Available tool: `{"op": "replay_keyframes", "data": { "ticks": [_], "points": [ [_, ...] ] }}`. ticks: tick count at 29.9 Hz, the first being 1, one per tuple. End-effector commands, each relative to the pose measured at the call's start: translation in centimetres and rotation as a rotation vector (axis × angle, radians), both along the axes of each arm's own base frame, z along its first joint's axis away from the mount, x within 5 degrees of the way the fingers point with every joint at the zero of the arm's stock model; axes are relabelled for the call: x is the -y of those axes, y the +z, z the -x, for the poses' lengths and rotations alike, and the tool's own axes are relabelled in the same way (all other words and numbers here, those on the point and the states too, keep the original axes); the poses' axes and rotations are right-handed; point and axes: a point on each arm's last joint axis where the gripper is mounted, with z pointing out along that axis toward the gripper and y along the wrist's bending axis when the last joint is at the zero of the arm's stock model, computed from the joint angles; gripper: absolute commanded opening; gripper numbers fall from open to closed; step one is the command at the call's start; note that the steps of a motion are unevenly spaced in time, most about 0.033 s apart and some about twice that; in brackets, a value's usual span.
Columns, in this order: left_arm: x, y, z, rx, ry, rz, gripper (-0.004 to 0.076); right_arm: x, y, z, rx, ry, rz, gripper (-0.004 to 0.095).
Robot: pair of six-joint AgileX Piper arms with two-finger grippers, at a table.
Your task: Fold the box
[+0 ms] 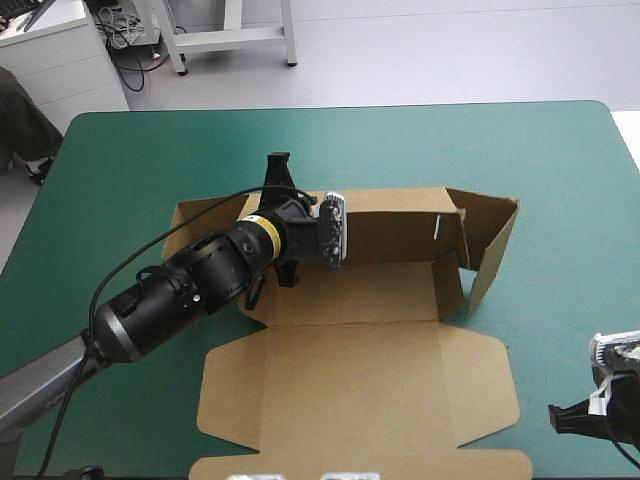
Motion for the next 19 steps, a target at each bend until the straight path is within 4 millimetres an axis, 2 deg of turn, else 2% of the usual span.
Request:
{"op": "replay_keyframes", "data": {
  "ticks": [1, 6, 14, 19],
  "points": [
    [-0.6, 1.3, 0.8, 0.088, -0.027, 0.079, -0.0032, 0.0, 1.2, -0.2, 0.07, -0.003, -0.001, -0.0023],
    [-0.3, -0.8, 0.3, 0.062, 0.006, 0.053, -0.0032, 0.0, 1.2, -0.2, 0.072, -0.001, -0.005, -0.0023],
    [0.1, -1.9, -0.4, 0.057, 0.047, 0.051, -0.0032, -0.3, 1.2, -0.2, 0.073, 0.017, -0.037, -0.0023],
    [-0.5, -4.6, -0.4, 0.043, 0.083, 0.002, -0.0032, -0.3, 1.3, -0.3, 0.085, 0.02, -0.035, -0.0023]
  ]
}}
